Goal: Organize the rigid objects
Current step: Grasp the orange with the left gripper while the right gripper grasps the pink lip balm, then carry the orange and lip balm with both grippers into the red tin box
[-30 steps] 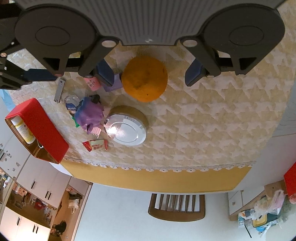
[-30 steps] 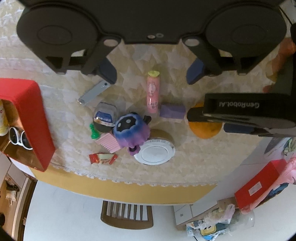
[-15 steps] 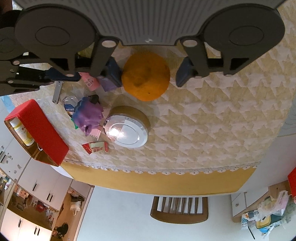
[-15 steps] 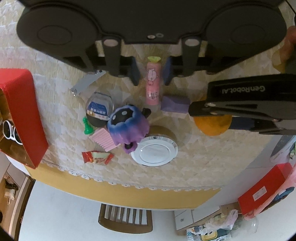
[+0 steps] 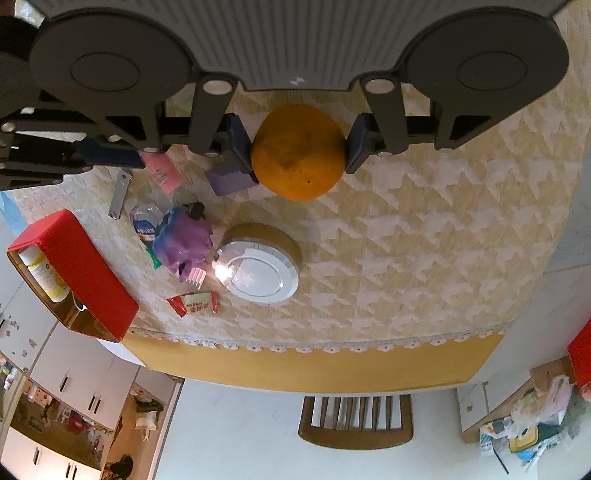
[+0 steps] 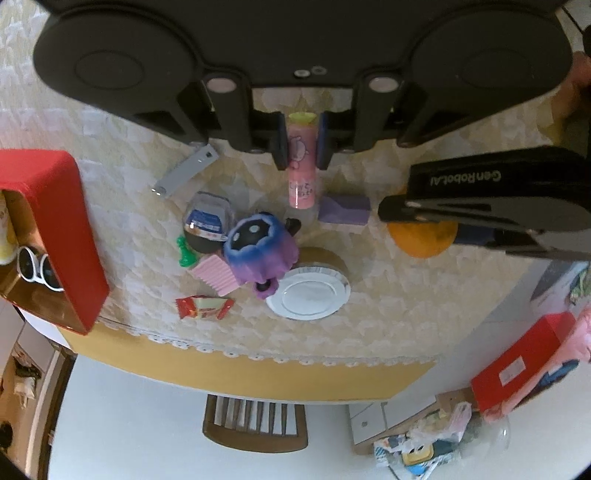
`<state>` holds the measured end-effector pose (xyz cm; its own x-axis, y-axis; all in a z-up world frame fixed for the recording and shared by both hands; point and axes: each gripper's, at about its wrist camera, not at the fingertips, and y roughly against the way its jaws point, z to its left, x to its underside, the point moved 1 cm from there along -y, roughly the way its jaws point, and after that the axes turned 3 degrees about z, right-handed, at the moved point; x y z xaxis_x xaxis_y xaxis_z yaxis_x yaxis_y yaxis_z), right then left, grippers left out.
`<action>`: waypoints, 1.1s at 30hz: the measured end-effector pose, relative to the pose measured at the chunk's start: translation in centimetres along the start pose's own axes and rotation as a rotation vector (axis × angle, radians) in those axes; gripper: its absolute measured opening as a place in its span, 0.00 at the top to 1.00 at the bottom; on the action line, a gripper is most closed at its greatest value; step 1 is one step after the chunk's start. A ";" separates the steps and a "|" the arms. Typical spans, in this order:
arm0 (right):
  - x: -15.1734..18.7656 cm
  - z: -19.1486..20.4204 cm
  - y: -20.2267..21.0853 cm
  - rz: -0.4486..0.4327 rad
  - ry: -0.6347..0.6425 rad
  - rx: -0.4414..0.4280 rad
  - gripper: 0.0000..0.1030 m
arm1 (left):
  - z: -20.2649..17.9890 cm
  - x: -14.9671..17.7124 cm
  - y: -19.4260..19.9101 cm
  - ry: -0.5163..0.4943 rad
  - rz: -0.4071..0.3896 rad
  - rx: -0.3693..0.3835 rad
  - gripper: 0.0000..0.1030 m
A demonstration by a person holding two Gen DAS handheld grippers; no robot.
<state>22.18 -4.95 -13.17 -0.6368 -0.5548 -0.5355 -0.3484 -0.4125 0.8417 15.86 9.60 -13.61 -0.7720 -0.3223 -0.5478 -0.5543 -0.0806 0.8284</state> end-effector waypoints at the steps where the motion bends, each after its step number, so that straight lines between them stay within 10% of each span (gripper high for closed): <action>1: 0.1 -0.2 0.4 -0.006 -0.006 -0.005 0.86 | -0.1 0.0 0.2 0.003 0.006 -0.003 0.49; 33: -0.7 -15.7 10.8 -0.184 -0.098 0.092 0.86 | -16.4 -7.3 5.1 -0.129 -0.102 0.102 0.49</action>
<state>29.61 -20.32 -4.84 -0.6192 -0.4016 -0.6748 -0.5232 -0.4298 0.7359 23.75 -3.89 -3.49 -0.7398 -0.1936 -0.6443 -0.6554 -0.0087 0.7552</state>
